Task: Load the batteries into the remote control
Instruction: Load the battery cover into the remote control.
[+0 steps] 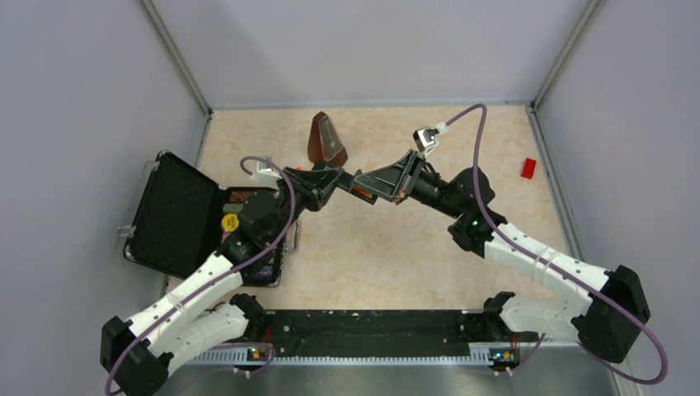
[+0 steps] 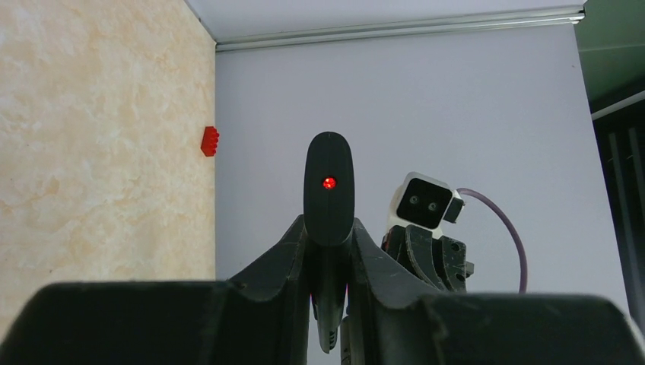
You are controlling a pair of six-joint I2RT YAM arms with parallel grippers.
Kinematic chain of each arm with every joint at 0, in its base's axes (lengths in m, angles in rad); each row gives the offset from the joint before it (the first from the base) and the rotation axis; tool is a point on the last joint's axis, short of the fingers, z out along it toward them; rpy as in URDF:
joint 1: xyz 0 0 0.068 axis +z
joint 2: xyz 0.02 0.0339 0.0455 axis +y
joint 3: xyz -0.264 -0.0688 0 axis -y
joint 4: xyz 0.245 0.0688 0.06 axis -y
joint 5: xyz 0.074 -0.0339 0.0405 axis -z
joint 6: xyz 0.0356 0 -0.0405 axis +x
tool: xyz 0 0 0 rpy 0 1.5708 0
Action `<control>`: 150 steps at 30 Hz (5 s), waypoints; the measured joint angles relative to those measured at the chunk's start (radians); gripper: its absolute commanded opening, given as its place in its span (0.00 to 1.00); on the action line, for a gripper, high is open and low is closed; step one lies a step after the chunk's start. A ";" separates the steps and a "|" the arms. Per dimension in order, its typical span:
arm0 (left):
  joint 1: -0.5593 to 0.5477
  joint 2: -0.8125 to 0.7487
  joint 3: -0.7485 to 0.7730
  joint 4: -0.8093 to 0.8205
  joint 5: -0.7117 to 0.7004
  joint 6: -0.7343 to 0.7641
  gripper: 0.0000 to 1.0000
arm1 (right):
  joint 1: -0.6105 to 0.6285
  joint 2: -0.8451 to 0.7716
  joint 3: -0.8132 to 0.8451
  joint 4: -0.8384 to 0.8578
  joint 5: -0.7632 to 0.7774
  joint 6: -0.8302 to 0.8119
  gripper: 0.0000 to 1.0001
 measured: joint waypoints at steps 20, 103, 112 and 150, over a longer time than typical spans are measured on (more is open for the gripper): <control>0.023 -0.010 -0.019 0.014 0.016 -0.009 0.00 | -0.024 0.017 -0.058 0.058 0.021 0.119 0.00; 0.043 -0.050 -0.052 0.028 -0.033 -0.037 0.00 | -0.096 -0.190 -0.060 -0.551 0.115 -0.008 0.56; 0.043 -0.034 -0.052 0.031 -0.031 -0.037 0.00 | -0.096 -0.169 -0.011 -0.527 0.119 -0.065 0.67; 0.043 0.025 -0.050 0.087 0.014 -0.079 0.00 | -0.071 0.056 0.007 -0.309 0.009 -0.100 0.43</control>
